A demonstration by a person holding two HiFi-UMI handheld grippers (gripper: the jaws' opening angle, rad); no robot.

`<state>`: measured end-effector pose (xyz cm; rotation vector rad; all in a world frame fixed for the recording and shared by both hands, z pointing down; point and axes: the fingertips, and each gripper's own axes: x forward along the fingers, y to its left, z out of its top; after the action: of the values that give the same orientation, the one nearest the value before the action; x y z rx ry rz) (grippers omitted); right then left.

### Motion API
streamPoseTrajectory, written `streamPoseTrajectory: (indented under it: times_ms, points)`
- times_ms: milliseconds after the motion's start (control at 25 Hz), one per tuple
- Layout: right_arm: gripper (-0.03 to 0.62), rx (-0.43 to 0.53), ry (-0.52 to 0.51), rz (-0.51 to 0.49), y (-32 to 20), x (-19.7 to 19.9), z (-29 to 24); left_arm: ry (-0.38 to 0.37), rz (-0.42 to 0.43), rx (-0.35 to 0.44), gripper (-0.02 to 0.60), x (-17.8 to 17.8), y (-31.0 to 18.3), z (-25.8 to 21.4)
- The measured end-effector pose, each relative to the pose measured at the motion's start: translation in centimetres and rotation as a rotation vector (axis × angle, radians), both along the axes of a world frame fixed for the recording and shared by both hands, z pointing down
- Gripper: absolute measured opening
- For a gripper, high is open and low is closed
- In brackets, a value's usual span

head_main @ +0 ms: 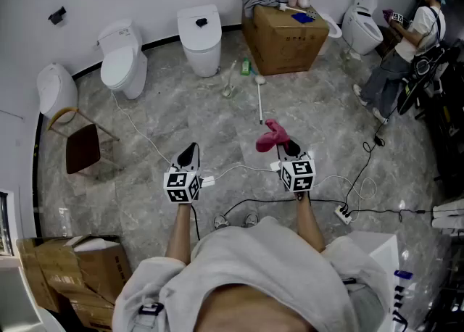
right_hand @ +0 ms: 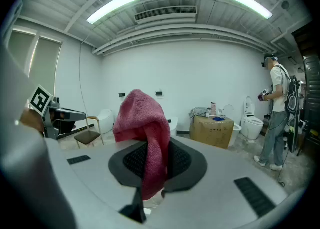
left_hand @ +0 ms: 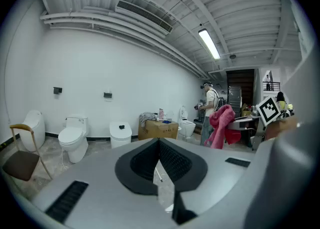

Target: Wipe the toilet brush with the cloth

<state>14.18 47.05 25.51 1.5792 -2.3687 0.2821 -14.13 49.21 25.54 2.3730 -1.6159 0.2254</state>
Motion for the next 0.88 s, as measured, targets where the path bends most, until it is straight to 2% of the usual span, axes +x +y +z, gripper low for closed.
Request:
streamPoseTrajectory:
  times_ms: [320, 640, 880]
  points:
    - [0.064, -0.003, 0.014, 0.009, 0.2, -1.8, 0.4, 0.01, 0.025, -0.007, 0.02, -1.0, -0.2, 0.7]
    - [0.064, 0.009, -0.01, 0.061, -0.3, -3.4, -0.1, 0.02, 0.063, -0.002, 0.02, -3.1, -1.6, 0.7]
    - [0.064, 0.009, 0.001, 0.064, -0.9, -5.9, 0.5, 0.029, 0.1, -0.009, 0.02, -4.4, -2.6, 1.4]
